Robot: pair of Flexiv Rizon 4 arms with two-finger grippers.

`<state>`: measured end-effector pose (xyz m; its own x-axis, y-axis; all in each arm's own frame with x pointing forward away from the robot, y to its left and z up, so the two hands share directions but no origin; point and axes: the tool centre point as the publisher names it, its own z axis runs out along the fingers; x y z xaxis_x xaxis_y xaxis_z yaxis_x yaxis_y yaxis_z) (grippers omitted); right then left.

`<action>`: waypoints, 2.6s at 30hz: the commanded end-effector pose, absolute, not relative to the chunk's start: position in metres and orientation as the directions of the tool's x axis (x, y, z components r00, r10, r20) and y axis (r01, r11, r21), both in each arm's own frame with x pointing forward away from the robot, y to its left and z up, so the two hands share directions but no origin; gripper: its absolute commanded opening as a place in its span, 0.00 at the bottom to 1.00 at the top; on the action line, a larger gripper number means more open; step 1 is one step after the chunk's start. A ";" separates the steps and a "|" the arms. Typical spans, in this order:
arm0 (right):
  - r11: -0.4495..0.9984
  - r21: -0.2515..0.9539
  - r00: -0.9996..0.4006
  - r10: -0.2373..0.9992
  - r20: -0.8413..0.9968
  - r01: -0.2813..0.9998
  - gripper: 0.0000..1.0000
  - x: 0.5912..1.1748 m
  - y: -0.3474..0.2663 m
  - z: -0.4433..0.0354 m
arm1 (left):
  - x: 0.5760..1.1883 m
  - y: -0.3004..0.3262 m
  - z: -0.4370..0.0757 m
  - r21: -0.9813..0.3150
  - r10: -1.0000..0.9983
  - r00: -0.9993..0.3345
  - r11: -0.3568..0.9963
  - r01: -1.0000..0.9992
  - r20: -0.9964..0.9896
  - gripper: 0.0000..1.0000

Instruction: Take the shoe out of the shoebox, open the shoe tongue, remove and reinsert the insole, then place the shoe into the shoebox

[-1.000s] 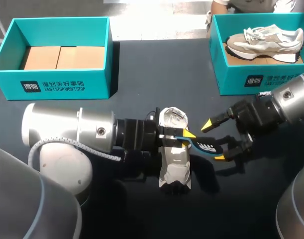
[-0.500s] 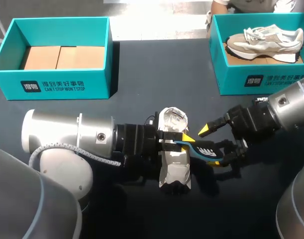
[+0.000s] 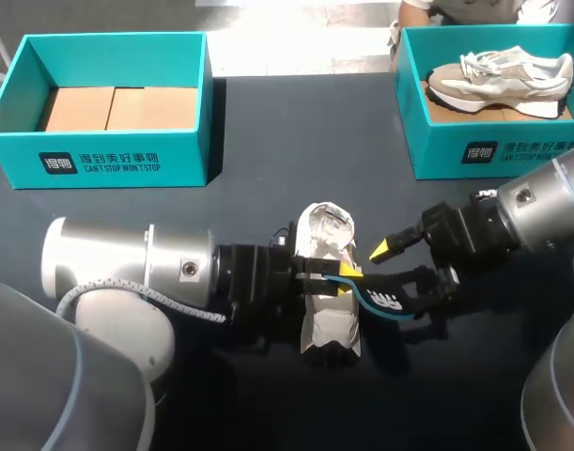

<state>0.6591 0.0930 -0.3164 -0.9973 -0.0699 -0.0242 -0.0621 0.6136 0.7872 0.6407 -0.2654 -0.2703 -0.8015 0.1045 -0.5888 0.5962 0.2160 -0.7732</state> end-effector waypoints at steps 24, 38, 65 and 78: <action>0.613 0.788 -0.998 -0.061 -0.023 -0.055 1.00 0.660 0.096 -0.317 | 0.639 -0.254 -0.300 -0.759 0.093 -0.762 0.071 0.647 -0.641 0.00; 0.613 0.788 -0.998 -0.061 -0.023 -0.055 1.00 0.660 0.096 -0.317 | 0.646 -0.249 -0.319 -0.768 0.103 -0.771 0.075 0.636 -0.628 0.00; 0.613 0.788 -0.998 -0.061 -0.023 -0.055 1.00 0.660 0.096 -0.317 | 0.676 -0.240 -0.346 -0.762 0.109 -0.776 0.144 0.631 -0.622 0.00; 0.613 0.788 -0.998 -0.061 -0.023 -0.055 1.00 0.660 0.096 -0.317 | 0.676 -0.241 -0.344 -0.764 0.110 -0.783 0.173 0.622 -0.612 0.34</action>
